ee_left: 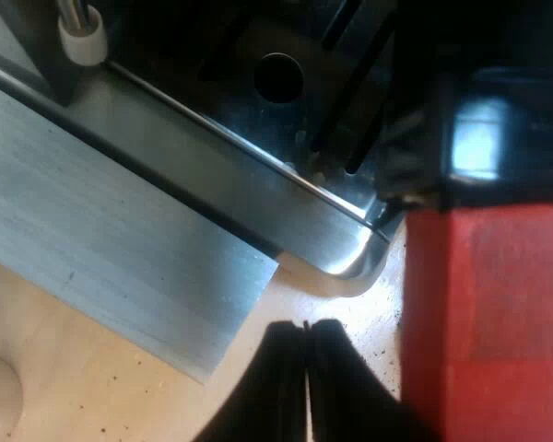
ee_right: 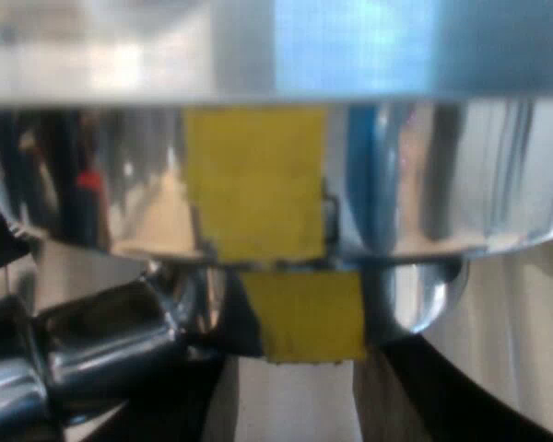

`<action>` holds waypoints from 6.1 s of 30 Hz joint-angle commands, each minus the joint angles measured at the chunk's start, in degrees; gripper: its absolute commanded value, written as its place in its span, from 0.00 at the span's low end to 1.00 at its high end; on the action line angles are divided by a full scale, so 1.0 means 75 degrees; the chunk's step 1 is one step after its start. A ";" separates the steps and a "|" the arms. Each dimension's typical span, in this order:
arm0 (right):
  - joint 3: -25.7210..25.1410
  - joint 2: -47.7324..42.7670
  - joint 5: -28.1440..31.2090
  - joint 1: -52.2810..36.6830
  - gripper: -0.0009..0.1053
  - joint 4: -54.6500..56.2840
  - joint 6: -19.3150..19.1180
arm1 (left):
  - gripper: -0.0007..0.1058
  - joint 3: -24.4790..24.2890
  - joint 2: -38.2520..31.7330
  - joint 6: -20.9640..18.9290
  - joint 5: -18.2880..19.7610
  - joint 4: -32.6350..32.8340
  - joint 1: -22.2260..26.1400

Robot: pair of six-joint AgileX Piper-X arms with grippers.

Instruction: Put the handle in the coffee machine

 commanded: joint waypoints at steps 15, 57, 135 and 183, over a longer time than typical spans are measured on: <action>-0.0152 -0.2436 -0.0395 0.0040 0.32 -0.0227 -0.0263 | 0.01 -0.0023 -0.0849 0.0047 0.1090 0.0987 -0.0033; -0.0152 -0.3080 -0.0367 0.0040 0.32 -0.0145 -0.1083 | 0.01 0.0330 -0.1290 -0.0580 0.2410 0.1399 -0.2105; 0.0815 -0.8949 -0.3597 0.1680 0.55 1.4057 0.3861 | 0.01 0.1451 -0.3529 -0.4161 0.1822 -0.1479 -0.3503; 0.0815 -0.8949 -0.4315 0.1640 0.55 1.4563 0.4336 | 0.01 0.1284 -0.4816 -0.4072 -0.1381 -0.0693 -0.2645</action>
